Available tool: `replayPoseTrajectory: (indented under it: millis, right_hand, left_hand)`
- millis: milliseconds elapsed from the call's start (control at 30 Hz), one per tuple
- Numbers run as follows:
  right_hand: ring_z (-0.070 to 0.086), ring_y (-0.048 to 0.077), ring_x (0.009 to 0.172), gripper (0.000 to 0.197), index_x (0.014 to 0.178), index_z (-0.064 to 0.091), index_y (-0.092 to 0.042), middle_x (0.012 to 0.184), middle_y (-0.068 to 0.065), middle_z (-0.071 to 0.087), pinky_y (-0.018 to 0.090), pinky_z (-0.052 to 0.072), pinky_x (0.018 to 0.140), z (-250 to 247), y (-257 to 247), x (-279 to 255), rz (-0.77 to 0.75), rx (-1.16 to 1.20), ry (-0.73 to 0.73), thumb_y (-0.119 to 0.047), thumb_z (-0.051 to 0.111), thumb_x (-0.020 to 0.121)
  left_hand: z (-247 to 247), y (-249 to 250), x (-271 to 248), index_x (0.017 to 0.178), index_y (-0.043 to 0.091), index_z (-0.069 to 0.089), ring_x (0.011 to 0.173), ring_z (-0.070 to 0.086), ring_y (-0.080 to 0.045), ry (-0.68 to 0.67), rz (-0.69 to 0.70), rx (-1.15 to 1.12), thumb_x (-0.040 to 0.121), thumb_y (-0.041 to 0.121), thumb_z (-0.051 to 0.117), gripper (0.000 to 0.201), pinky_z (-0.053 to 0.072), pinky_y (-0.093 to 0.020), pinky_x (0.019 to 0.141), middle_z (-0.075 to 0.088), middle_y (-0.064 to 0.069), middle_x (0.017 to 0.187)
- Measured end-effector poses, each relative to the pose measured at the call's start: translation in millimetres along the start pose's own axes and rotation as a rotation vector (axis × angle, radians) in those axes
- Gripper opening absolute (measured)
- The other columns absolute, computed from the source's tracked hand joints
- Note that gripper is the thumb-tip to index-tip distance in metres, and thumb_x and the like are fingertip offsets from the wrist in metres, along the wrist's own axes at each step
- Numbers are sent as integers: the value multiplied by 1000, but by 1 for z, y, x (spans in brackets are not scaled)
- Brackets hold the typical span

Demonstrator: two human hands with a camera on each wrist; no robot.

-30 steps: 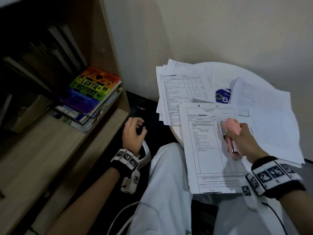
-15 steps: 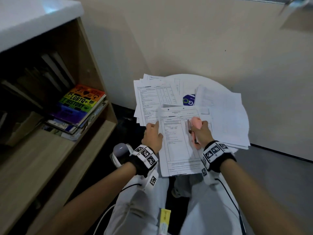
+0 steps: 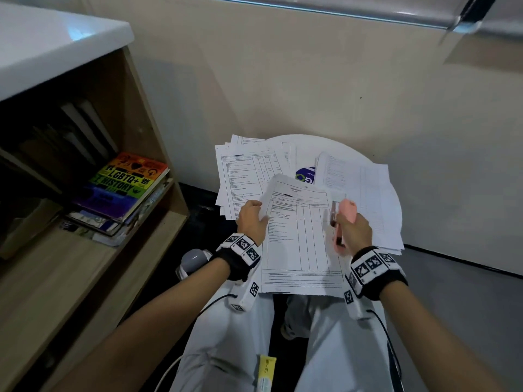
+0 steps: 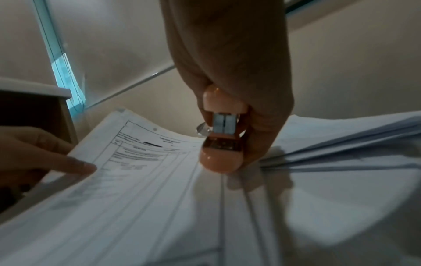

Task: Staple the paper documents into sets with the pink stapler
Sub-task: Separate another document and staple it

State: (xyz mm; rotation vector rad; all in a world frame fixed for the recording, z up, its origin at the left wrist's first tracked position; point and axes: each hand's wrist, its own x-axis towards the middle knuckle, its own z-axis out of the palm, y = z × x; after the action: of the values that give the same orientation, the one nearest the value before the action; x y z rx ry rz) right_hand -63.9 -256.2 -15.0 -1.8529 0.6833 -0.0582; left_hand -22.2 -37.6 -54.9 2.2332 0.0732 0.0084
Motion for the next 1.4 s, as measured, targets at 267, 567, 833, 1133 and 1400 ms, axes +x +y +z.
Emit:
replayPoseTrajectory:
  millis: [267,567,833,1133,1400]
  right_hand:
    - [59,26,64,14,83,59,-10,83,9,66,32,50,59,-7,12,7,28,-72,-110,-20,55,92]
    - [57,24,54,16,95,56,0,78,12,63,29,50,51,-11,10,3,27,-28,-146,-16,54,93]
    - [57,27,60,16,77,53,-13,76,11,63,44,55,68,-13,5,-4,27,-19,-149,-14,54,94]
    - [61,31,71,12,92,56,-5,84,16,62,49,55,75,-15,10,0,43,-30,-144,-17,56,90]
    - [59,29,60,18,106,54,-1,92,16,61,36,56,55,-26,16,-3,108,76,-126,-12,52,92]
  left_hand:
    - [13,9,11,106,-3,66,112,52,-31,-56,-58,31,85,6,57,24,50,-38,86,55,-11,124]
    - [16,15,8,117,0,62,121,39,-31,-76,-20,105,91,1,45,31,38,-34,93,51,-8,132]
    - [15,25,23,90,-2,66,104,52,-36,-102,-244,-33,90,16,52,23,41,-31,73,61,-21,89]
    - [2,37,23,62,17,43,83,53,-24,-229,-256,-33,93,25,51,33,40,-29,73,48,2,66]
    - [6,33,2,105,14,66,95,66,-25,-143,-89,-238,69,43,62,46,54,-46,87,71,-6,103]
